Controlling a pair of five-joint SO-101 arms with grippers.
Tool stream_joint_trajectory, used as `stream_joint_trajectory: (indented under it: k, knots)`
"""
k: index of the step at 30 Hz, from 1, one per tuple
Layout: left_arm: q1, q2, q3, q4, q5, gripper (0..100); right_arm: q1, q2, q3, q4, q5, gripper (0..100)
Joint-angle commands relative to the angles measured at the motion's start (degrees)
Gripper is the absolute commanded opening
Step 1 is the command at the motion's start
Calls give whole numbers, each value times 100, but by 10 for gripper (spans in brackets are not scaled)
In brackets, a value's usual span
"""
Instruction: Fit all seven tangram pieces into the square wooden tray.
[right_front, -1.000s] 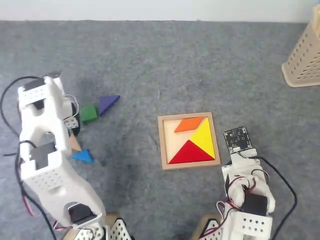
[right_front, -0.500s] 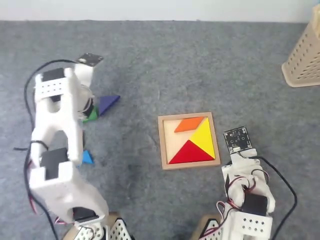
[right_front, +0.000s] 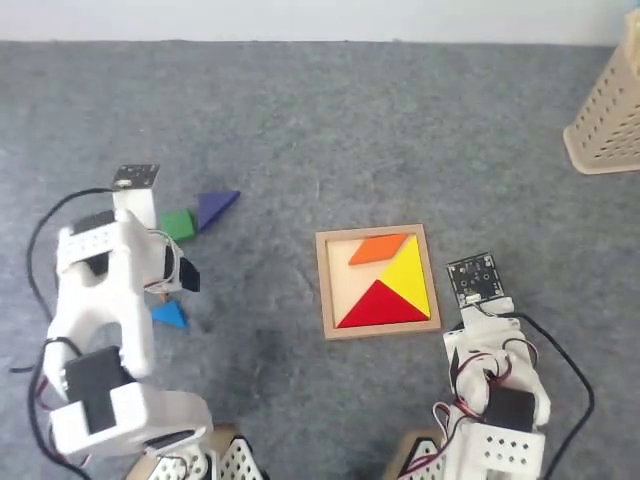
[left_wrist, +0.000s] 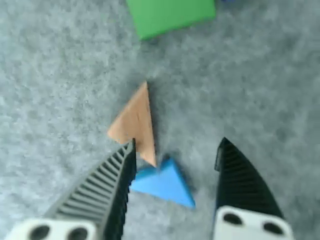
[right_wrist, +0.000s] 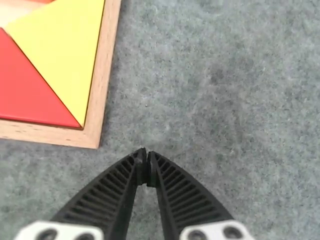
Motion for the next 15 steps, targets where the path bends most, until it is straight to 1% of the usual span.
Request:
stream_joint_trajectory:
  k: [1,7,12,15]
  knots:
    - [-167,-281,13,-343,18,250,-22,22,114,4,53,8]
    - [-563,-273,-453,-316,-519,250,-31,22,114,-4,53,8]
    - [-580,-220,-400,-360,-756,250,-31,22,114,-13,53,8]
    - [-580,-211,-242,-624,-756,250,-40,22,114,-13,53,8]
